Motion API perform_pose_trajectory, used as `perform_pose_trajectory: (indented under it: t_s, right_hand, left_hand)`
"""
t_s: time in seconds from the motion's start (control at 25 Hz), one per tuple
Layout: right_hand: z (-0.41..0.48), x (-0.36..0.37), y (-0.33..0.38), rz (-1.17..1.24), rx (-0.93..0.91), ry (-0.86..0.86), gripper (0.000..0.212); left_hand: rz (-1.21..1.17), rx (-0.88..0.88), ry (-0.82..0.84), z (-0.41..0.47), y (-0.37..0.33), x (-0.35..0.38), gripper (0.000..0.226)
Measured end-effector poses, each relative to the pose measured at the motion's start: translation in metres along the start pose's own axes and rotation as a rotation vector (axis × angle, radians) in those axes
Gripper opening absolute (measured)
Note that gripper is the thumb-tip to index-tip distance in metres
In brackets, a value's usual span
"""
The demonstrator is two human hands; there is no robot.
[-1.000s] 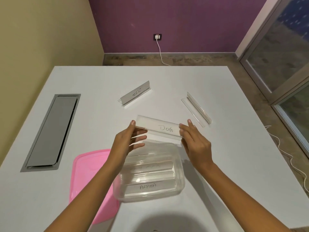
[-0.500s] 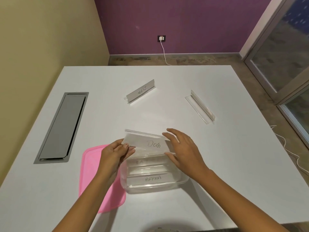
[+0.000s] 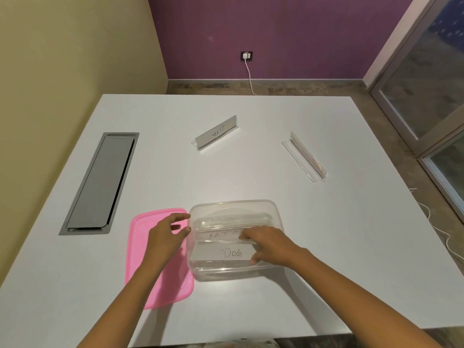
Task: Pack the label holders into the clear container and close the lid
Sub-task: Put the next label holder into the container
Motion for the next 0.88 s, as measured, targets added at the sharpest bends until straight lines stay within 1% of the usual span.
perform_pose_trajectory:
  t_s: [0.08, 0.24, 0.4, 0.52, 0.56, 0.6, 0.72, 0.8, 0.88]
  right_hand:
    - [0.006, 0.009, -0.001, -0.013, 0.003, 0.017, 0.059]
    - [0.007, 0.016, -0.006, 0.002, 0.012, 0.019, 0.055]
    - [0.006, 0.018, -0.007, -0.009, 0.032, 0.007, 0.056]
    - [0.003, 0.015, -0.003, -0.009, 0.012, 0.005, 0.055]
    - [0.001, 0.011, 0.0, -0.019, -0.009, -0.021, 0.051]
    - [-0.001, 0.001, 0.004, -0.027, -0.036, -0.081, 0.043]
    - [-0.007, -0.046, 0.004, 0.011, -0.082, -0.384, 0.017]
    - [-0.007, -0.076, -0.012, 0.076, -0.038, -0.552, 0.01]
    - [-0.001, -0.103, -0.04, 0.149, 0.042, -0.699, 0.007]
  left_hand:
    - [0.035, 0.066, -0.004, 0.001, -0.007, 0.009, 0.032]
    - [0.047, 0.112, -0.052, 0.004, -0.011, 0.019, 0.033]
    - [0.077, 0.186, -0.09, 0.008, -0.018, 0.021, 0.029]
    - [0.077, 0.226, -0.104, 0.012, -0.027, 0.021, 0.026]
    - [0.077, 0.236, -0.099, 0.015, -0.031, 0.023, 0.026]
    - [0.081, 0.248, -0.091, 0.017, -0.034, 0.026, 0.026]
    - [0.101, 0.271, -0.086, 0.025, -0.044, 0.033, 0.027]
    - [0.102, 0.288, -0.092, 0.031, -0.05, 0.037, 0.027]
    - [0.12, 0.319, -0.063, 0.035, -0.057, 0.044, 0.027]
Point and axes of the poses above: each hand's wrist, its own z-axis towards the middle knuckle, its own x-axis out of the palm, y = z × x, the point moved 9 cm from there along z, towards the middle knuckle, and after that the axes turned 4 degrees about -y, right-handed, at the moved point
